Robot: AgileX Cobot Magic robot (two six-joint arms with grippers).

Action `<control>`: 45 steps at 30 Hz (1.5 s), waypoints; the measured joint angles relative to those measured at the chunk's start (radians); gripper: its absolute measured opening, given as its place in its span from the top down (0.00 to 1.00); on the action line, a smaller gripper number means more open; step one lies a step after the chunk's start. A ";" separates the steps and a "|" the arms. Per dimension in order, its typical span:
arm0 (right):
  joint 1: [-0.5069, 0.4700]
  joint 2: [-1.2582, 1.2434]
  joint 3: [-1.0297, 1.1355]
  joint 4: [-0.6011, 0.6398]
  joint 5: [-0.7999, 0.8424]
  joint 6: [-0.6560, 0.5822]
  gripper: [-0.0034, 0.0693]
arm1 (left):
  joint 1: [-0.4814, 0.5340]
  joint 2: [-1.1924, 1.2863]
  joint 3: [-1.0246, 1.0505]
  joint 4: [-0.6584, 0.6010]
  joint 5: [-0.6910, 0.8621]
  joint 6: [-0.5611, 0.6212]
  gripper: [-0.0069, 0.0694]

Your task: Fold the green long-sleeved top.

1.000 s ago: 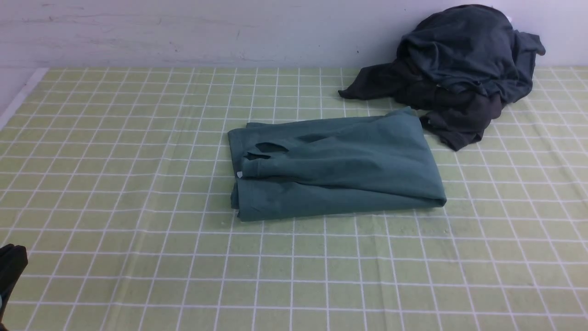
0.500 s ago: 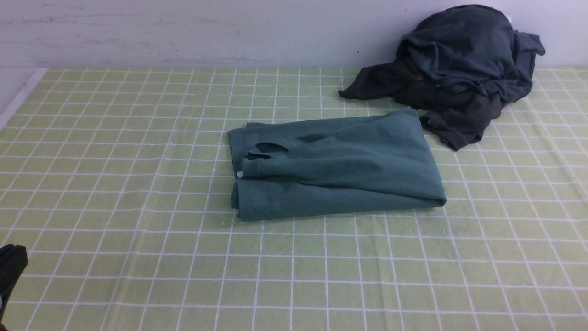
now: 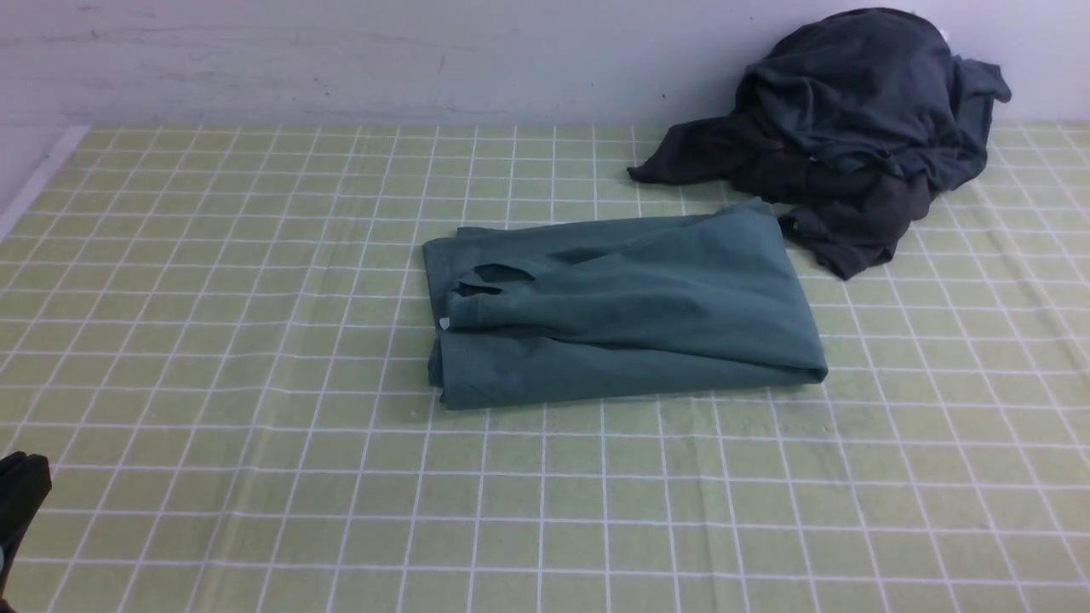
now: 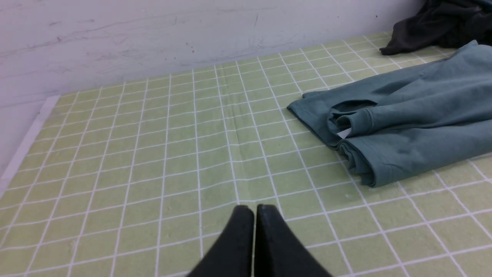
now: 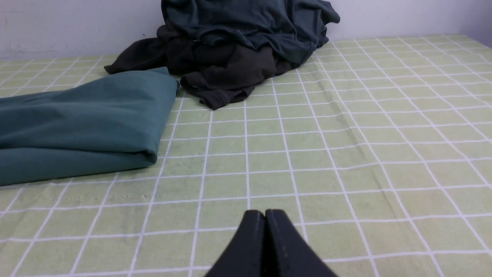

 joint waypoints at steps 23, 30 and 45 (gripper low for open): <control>0.000 0.000 0.000 -0.001 0.003 -0.005 0.97 | 0.102 -0.291 0.295 0.000 0.049 0.000 0.91; 0.000 0.000 0.000 -0.002 0.003 0.000 0.97 | 0.085 -0.291 0.294 0.000 0.053 0.000 0.91; 0.000 0.000 0.000 -0.002 0.003 0.000 0.97 | 0.085 -0.291 0.294 0.000 0.053 0.000 0.91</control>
